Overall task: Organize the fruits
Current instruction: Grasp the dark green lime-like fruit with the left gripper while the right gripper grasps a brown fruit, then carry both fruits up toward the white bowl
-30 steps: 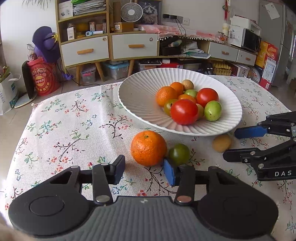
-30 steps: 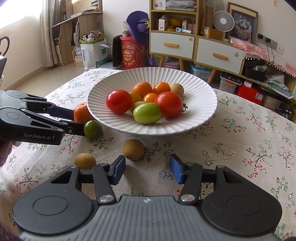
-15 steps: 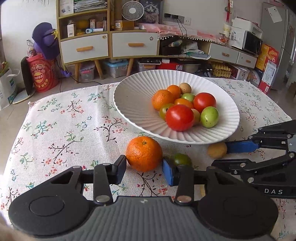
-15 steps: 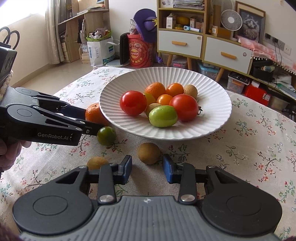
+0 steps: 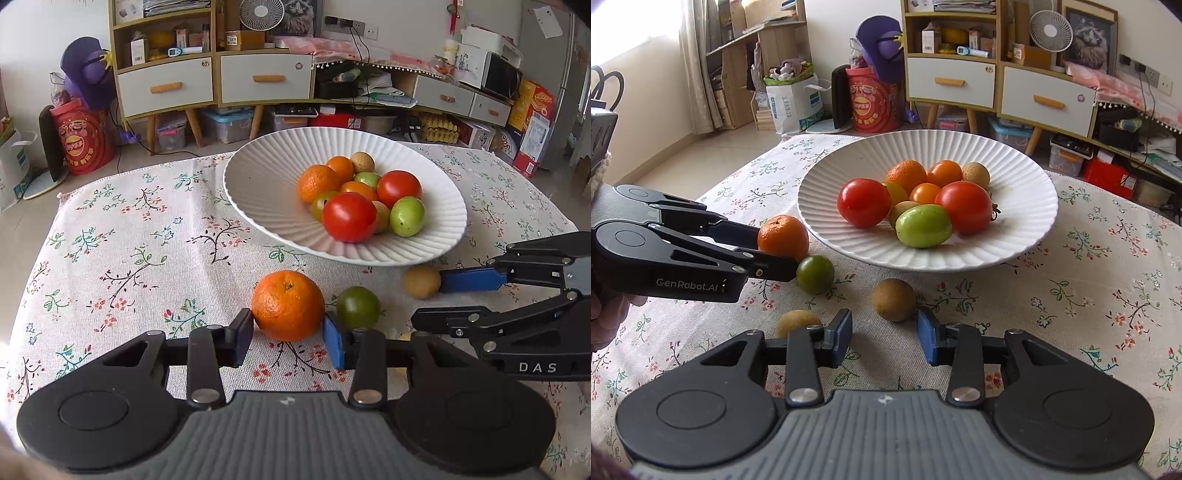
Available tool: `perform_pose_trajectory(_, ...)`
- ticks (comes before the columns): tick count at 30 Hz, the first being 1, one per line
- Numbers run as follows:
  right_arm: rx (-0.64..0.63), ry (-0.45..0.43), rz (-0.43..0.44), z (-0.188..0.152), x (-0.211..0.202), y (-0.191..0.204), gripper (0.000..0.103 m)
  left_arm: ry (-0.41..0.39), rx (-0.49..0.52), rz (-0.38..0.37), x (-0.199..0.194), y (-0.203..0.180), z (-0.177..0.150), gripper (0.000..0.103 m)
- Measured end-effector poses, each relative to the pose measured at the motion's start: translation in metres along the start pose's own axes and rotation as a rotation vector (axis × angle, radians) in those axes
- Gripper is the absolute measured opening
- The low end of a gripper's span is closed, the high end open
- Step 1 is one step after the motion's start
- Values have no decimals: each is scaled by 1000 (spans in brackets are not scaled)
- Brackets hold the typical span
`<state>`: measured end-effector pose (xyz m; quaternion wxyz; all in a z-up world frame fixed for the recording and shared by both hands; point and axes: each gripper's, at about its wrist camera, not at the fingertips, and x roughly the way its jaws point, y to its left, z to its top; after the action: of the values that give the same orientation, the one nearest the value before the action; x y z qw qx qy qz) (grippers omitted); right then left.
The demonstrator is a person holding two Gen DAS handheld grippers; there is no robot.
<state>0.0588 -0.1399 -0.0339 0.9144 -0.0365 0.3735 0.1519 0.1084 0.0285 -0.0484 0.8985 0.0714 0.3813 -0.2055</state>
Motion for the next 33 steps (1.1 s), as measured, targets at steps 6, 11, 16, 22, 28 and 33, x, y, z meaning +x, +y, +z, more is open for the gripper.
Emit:
perform_pose_trajectory(6, 10, -6, -19, 4, 4, 0, 36, -16, -11, 0, -1, 2, -3, 34)
perform_pose_trajectory(11, 24, -10, -27, 6, 7, 0, 35, -38, -42, -13, -3, 5, 0, 36)
perform_pose_trajectory(16, 25, -9, -35, 6, 5, -1, 24, -34, -64, -14, -1, 6, 2, 35)
perform_pose_trajectory(22, 22, 2, -22, 8, -4, -4, 24, -13, -67, 7, -6, 4, 5, 33)
perform_pose_trajectory(28, 10, 12, 3, 7, -16, -1, 24, -10, -61, 5, -17, 3, 4, 33)
perform_pose_trajectory(33, 0, 0, 17, 7, -27, 1, 24, -28, -50, -8, -29, -1, 3, 33)
